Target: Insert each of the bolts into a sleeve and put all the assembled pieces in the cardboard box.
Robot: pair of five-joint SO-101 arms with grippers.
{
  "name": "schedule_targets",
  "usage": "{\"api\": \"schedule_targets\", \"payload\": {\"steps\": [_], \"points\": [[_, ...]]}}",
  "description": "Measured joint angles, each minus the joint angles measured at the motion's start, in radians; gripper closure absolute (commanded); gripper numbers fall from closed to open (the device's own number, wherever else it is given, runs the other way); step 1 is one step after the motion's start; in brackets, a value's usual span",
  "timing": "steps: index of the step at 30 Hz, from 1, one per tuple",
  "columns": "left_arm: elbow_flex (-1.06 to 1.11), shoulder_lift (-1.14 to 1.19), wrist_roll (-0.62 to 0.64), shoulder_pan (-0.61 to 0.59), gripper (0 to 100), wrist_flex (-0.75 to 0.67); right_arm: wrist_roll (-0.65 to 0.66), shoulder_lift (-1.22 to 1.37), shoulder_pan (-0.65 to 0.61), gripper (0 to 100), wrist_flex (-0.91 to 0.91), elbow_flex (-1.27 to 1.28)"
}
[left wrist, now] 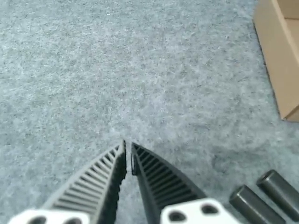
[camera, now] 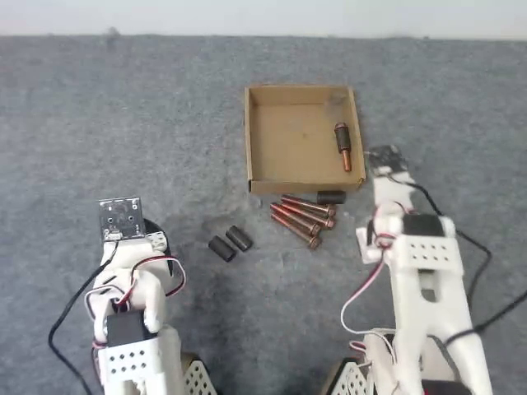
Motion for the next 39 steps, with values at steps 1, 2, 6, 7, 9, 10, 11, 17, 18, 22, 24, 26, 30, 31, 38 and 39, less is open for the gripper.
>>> {"api": "schedule_targets", "payload": {"steps": [1, 2, 6, 7, 9, 10, 11, 17, 18, 22, 24, 26, 30, 31, 38, 39], "points": [[0.000, 0.000, 0.000, 0.000, 99, 0.000, 0.000, -0.014, 0.026, 99.2, -0.031, 0.038], [-0.002, 0.000, 0.000, 0.000, 99, 0.000, 0.000, -0.028, 0.054, 99.2, -0.063, 0.075], [-0.018, 0.000, 0.000, 0.000, 99, 0.031, 0.000, -0.083, 0.181, 99.2, -0.153, 0.198], [-0.025, 0.000, 0.000, 0.000, 99, 0.037, 0.000, -0.095, 0.209, 99.2, -0.169, 0.227], [-0.043, 0.002, 0.000, 0.000, 99, 0.040, 0.017, -0.115, 0.256, 99.2, -0.198, 0.275], [-0.060, 0.011, 0.000, 0.000, 99, 0.040, 0.037, -0.124, 0.269, 99.2, -0.204, 0.293], [-0.083, 0.029, 0.000, 0.000, 99, 0.041, 0.052, -0.132, 0.278, 99.2, -0.206, 0.301], [-0.299, 0.324, 0.000, 0.026, 99, 0.043, 0.078, -0.176, 0.301, 99.2, -0.207, 0.315], [-0.342, 0.390, 0.000, 0.032, 99, 0.043, 0.080, -0.176, 0.304, 99.2, -0.207, 0.315], [-0.512, 0.641, 0.000, 0.071, 99, 0.043, 0.080, -0.178, 0.304, 99.2, -0.207, 0.315], [-0.589, 0.750, -0.015, 0.101, 99, 0.043, 0.081, -0.178, 0.304, 99.2, -0.207, 0.315], [-0.655, 0.836, -0.083, 0.146, 99, 0.043, 0.083, -0.178, 0.304, 99.2, -0.207, 0.315], [-0.744, 0.948, -0.258, 0.258, 99, 0.043, 0.086, -0.178, 0.304, 99.2, -0.207, 0.315], [-0.758, 0.964, -0.296, 0.285, 99, 0.043, 0.086, -0.178, 0.304, 99.2, -0.207, 0.315], [-0.796, 1.049, -0.459, 0.477, 95, 0.011, 0.086, -0.180, 0.304, 99.2, -0.207, 0.333], [-0.809, 1.065, -0.474, 0.494, 93, 0.009, 0.086, -0.181, 0.304, 99.2, -0.207, 0.334]]}}
